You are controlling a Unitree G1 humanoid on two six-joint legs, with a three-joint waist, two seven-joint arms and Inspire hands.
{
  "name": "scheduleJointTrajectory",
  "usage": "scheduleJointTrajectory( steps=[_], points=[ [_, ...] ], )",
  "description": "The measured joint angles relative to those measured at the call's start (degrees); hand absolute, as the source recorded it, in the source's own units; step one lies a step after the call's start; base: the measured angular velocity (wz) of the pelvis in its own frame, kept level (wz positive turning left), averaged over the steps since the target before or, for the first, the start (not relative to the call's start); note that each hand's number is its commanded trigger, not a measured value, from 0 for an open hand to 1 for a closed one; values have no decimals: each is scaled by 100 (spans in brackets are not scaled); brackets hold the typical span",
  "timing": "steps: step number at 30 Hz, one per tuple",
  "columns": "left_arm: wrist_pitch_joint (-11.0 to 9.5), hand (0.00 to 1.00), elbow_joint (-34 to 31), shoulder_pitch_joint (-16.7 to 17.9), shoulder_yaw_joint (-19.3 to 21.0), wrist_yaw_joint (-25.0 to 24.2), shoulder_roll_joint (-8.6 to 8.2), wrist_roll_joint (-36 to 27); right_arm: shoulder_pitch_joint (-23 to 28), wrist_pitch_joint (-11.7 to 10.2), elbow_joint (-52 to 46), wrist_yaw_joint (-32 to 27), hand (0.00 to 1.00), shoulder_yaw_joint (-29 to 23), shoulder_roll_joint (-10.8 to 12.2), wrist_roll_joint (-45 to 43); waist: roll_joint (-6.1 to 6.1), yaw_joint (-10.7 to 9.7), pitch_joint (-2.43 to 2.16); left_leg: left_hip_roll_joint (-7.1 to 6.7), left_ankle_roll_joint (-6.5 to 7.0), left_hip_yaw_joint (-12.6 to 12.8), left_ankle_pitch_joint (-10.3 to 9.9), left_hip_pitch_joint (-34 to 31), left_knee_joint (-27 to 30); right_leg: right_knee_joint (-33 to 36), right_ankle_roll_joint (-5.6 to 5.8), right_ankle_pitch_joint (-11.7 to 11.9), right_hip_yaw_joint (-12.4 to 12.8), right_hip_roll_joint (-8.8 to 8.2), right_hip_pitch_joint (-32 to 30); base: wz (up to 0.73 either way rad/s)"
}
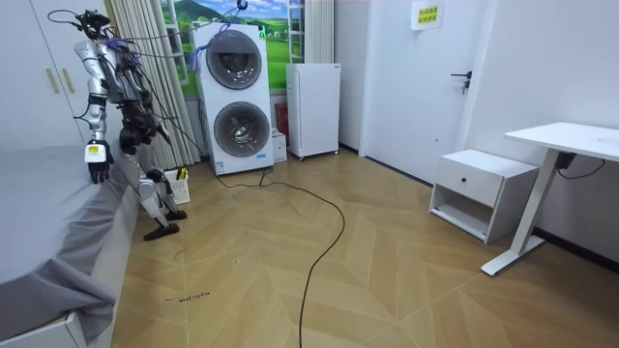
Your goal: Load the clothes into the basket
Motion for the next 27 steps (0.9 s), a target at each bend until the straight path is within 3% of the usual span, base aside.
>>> scheduleJointTrajectory(
  steps=[4,6,7,8,10,13,17,21,27],
  points=[
    [-3,0,1,22,1,37,102,12,232,66,16,6,0,2,145,47,-234,37,-31,-5,-1,-10,0,278,-61,-282,-16,15,-156,-2,454,24],
    [-4,0,-81,124,22,122,158,58,348,177,6,53,0,79,371,107,-394,93,-44,-12,-2,-35,-1,509,-135,-405,-21,18,-219,12,745,21],
    [-4,0,-155,175,26,151,158,117,369,187,3,69,0,136,437,126,-414,93,-52,-17,-2,-73,-1,547,-135,-441,-25,21,-261,10,806,24],
    [-4,0,-265,246,42,166,156,204,443,199,3,130,0,210,564,176,-465,87,-52,-37,-5,-219,-3,598,-135,-507,-26,21,-345,-1,929,36],
    [-7,0,-331,268,239,164,67,468,560,382,34,308,0,240,745,233,-501,99,-50,-82,-5,-341,-3,725,-140,-595,-8,4,-508,-29,1152,42],
    [-56,0,-339,261,399,199,3,684,678,448,70,509,0,335,951,230,-569,135,-51,-113,-5,-458,-3,820,-149,-630,3,-32,-632,-54,1306,25],
    [-267,0,-407,254,471,415,-103,858,912,553,224,876,0,647,1194,9,-737,224,-59,-169,-5,-661,-4,891,-146,-696,28,-74,-894,-87,1528,37],
    [-460,0,-391,229,471,431,-207,897,793,692,519,1213,0,1113,1245,-647,-783,400,-42,-207,-4,-814,-4,946,-145,-695,47,-81,-1020,-122,1638,14],
    [-574,0,-385,116,435,503,-400,899,447,764,502,1448,0,1838,1317,-1574,-768,697,-48,-274,19,-969,-16,935,-120,-688,115,-120,-1206,-174,1699,18]
  ],
)
